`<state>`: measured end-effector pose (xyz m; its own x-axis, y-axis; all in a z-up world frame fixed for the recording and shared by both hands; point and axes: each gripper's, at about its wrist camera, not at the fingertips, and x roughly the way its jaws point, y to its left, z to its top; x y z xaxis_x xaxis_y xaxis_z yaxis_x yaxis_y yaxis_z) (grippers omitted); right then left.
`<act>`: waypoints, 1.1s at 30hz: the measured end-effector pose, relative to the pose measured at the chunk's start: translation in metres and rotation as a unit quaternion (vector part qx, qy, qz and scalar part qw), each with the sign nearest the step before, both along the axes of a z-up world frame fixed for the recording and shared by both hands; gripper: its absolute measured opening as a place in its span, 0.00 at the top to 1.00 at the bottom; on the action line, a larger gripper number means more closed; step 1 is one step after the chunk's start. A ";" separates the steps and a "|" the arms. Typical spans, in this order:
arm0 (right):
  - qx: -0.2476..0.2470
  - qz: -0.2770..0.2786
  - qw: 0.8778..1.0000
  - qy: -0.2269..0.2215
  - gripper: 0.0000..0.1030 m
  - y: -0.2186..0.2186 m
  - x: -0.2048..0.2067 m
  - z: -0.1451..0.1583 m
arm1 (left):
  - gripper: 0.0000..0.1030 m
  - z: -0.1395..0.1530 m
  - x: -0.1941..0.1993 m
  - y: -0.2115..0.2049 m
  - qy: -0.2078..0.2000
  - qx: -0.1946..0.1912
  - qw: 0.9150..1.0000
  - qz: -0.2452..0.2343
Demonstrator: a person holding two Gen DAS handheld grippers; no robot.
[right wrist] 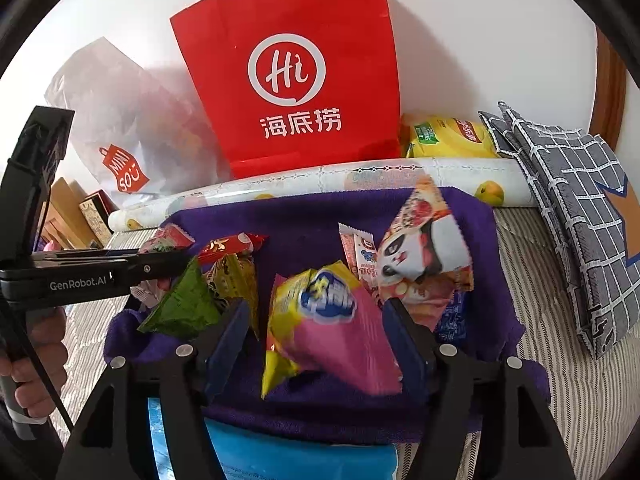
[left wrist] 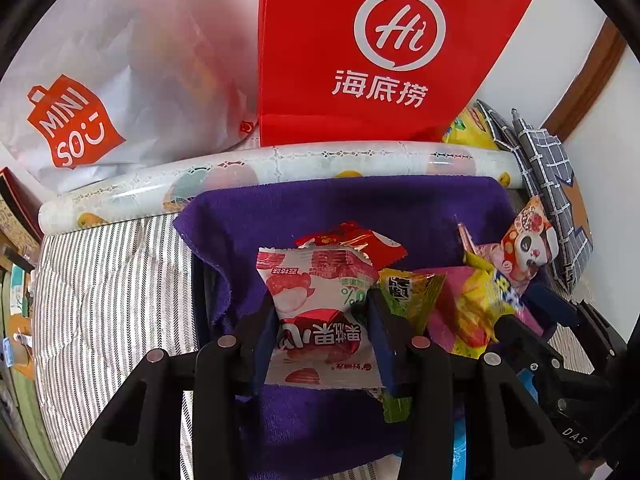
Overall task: Organize snacks
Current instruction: 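Open the right gripper to drop the chip bag while the left drops the strawberry packet, then grasp the pink peach packet with the right gripper while the left approaches the pale pink packet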
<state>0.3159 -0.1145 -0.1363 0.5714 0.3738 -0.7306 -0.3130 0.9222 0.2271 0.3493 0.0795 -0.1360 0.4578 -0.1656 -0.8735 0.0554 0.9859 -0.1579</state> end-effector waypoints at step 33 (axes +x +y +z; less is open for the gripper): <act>-0.064 -0.050 0.995 -0.062 0.35 -0.029 -0.115 0.052 | 0.36 0.057 -0.038 -0.036 -0.067 -0.015 0.996 -0.053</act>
